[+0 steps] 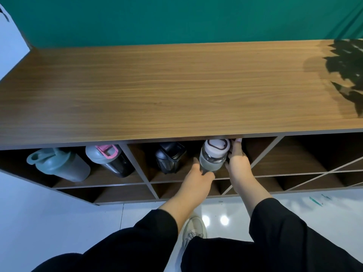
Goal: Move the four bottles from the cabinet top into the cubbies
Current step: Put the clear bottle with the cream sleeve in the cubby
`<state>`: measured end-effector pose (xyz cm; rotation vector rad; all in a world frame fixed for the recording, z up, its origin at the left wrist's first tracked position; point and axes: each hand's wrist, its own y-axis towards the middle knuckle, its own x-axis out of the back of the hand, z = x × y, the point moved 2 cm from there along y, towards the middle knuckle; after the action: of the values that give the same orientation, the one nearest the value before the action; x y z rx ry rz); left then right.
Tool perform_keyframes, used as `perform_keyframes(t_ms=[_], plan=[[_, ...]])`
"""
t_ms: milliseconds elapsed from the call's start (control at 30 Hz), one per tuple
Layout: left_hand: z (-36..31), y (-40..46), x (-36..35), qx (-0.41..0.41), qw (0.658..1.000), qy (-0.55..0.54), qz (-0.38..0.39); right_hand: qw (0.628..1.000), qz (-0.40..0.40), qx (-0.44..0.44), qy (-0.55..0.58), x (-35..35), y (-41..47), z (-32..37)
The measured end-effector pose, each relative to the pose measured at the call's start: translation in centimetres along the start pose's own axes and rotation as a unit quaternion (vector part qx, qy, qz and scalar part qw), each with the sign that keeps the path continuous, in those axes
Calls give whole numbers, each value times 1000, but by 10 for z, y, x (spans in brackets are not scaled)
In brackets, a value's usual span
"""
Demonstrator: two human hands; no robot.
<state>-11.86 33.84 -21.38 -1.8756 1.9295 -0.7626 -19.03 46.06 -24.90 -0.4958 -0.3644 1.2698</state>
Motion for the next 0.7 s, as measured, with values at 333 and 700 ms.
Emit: perform_keyframes(t_ms=[333,700], plan=[[2,30,-11,-20,1000,20,-8,999,10,-24,-33,-1,3,-10],[13,37,-17,-43,999,23,-10,998,4,-67,5,5,16,-24]])
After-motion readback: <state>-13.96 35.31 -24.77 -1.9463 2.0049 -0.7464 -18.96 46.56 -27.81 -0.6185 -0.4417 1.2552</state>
